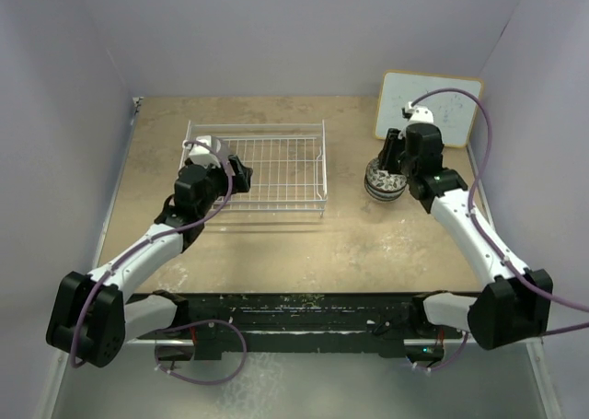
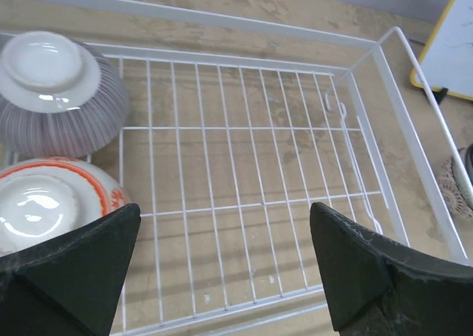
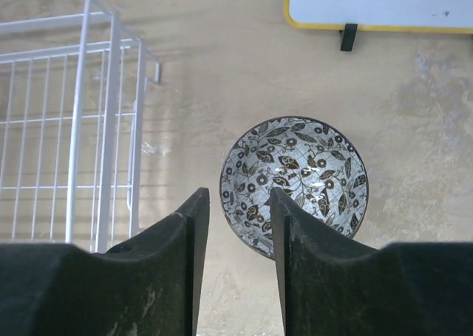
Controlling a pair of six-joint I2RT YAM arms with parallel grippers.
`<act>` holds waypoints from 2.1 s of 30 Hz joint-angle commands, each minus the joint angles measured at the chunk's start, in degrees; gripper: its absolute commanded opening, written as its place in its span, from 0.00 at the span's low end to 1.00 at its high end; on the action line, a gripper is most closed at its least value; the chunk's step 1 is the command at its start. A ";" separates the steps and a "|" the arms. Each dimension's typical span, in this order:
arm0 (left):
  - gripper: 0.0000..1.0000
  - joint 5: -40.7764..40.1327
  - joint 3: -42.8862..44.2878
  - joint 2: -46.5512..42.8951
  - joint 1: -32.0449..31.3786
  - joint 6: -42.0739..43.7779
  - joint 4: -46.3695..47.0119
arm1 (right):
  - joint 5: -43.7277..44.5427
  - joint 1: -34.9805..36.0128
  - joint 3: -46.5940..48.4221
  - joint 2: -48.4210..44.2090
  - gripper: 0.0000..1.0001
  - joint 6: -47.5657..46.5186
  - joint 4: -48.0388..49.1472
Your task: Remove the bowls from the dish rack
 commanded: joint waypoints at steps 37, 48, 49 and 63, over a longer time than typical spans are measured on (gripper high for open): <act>0.97 -25.62 3.64 9.57 3.51 6.69 0.23 | -17.50 0.13 -11.08 -13.66 0.85 -4.56 17.25; 0.80 -26.15 4.84 12.06 3.61 6.88 2.29 | -16.60 0.08 -9.67 -14.75 0.84 -4.33 14.49; 0.79 -25.94 5.04 12.34 3.58 6.88 2.28 | -16.41 0.08 -9.43 -14.89 0.84 -4.45 14.07; 0.73 -27.45 5.59 15.41 3.57 9.38 3.80 | -16.61 0.09 -10.16 -14.08 0.84 -4.38 14.85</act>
